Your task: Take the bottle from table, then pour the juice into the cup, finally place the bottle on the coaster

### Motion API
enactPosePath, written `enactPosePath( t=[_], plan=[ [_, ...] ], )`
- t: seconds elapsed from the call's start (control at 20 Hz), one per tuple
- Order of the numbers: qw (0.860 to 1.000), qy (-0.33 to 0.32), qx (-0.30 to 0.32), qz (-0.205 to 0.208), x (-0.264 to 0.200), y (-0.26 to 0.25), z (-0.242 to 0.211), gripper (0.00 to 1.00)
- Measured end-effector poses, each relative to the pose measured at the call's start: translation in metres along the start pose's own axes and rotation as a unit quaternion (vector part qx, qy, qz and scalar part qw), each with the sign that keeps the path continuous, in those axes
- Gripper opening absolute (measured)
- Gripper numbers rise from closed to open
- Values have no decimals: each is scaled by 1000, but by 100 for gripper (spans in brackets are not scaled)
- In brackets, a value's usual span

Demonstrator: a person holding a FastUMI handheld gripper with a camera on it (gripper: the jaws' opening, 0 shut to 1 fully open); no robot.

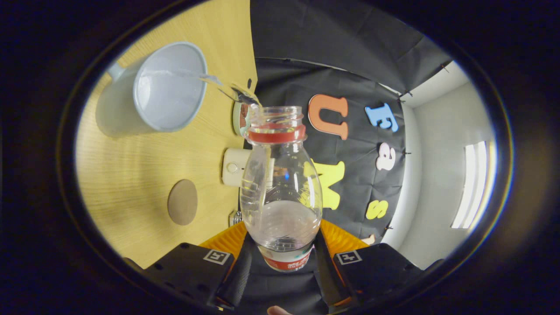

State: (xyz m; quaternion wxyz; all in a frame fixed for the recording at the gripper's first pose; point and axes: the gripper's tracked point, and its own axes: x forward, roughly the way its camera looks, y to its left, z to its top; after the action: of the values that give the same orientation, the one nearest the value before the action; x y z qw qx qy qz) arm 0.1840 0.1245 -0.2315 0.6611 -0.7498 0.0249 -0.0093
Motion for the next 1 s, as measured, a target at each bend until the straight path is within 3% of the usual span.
enactPosePath(
  t=[1.0],
  plan=[
    [999,-3,-44,-19,6,-30,-2,73]
  ],
)
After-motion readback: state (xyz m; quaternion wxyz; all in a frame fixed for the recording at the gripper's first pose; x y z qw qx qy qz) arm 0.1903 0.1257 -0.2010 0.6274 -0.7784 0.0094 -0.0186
